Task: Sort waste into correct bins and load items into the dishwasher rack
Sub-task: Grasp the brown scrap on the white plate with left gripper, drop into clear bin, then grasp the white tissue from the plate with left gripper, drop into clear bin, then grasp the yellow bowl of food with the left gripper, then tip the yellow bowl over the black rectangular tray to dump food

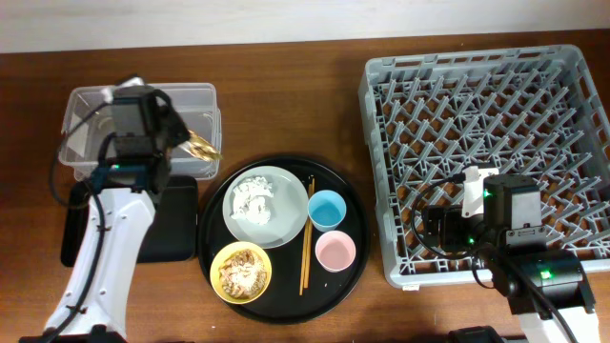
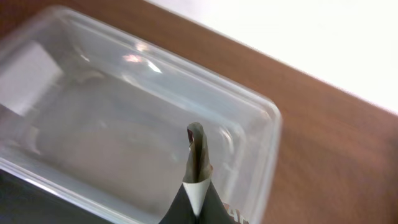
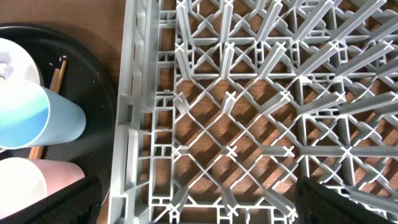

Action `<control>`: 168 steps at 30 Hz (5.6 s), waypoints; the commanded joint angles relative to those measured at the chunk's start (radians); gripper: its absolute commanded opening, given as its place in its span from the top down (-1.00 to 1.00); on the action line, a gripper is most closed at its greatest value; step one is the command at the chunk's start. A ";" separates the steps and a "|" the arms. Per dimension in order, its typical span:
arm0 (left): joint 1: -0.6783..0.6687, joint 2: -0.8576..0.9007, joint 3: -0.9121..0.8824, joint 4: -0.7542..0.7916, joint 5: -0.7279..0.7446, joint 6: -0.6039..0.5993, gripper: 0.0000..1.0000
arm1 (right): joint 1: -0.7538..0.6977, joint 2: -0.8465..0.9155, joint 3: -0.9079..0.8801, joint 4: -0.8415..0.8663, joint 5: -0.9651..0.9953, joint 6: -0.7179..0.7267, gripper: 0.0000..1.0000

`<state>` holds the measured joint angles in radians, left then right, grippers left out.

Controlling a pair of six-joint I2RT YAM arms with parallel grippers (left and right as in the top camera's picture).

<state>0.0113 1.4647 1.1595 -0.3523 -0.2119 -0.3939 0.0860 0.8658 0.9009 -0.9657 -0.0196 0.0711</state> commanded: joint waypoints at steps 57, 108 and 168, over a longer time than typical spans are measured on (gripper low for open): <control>-0.263 0.141 0.068 -0.423 0.243 0.291 -0.28 | 0.005 0.000 0.018 -0.015 -0.003 0.000 -0.97; -0.554 -0.095 -0.216 -0.545 0.399 0.217 0.07 | 0.005 0.000 0.018 -0.019 -0.014 0.000 -0.97; 0.472 0.165 -0.001 -0.672 1.215 0.681 1.00 | 0.005 0.000 0.018 -0.023 -0.014 0.000 -0.97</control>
<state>0.4423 1.5558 1.1542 -1.0180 0.9020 0.2375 0.0860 0.8688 0.9062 -0.9913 -0.0273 0.0715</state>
